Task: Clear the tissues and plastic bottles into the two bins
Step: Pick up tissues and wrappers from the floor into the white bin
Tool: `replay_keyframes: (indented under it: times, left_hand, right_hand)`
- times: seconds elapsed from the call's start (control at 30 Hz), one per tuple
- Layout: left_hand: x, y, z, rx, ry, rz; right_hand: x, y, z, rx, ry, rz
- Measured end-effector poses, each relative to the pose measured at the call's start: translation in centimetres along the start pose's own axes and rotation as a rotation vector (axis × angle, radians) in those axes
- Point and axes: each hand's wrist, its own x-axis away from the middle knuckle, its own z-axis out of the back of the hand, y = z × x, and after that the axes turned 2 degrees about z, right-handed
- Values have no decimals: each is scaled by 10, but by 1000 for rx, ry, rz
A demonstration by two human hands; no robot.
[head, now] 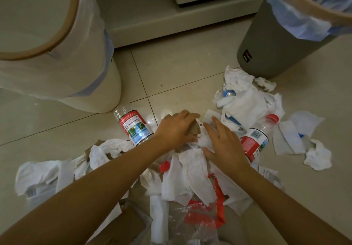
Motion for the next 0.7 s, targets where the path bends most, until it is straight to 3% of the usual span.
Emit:
replay_keyframes:
  times: [0.13,0.27,0.5,0.57,0.7]
  left_hand:
    - [-5,14,-5,151,-212,27]
    - [-10,13,2,391,-146,95]
    - [-11,6,-1,815,-178,339]
    - [-8,1,-4,778,-217,263]
    - [-4,-3,-22,389,-188,61]
  right_hand:
    - [-1,4,2,-73,-28,-4]
    - [0,5,-2,-27,-44,2]
    - [0,9,-9,-50,-29,6]
    - [1,9,-10,-60,-36,10]
    - [0,12,-14,-55,-36,45]
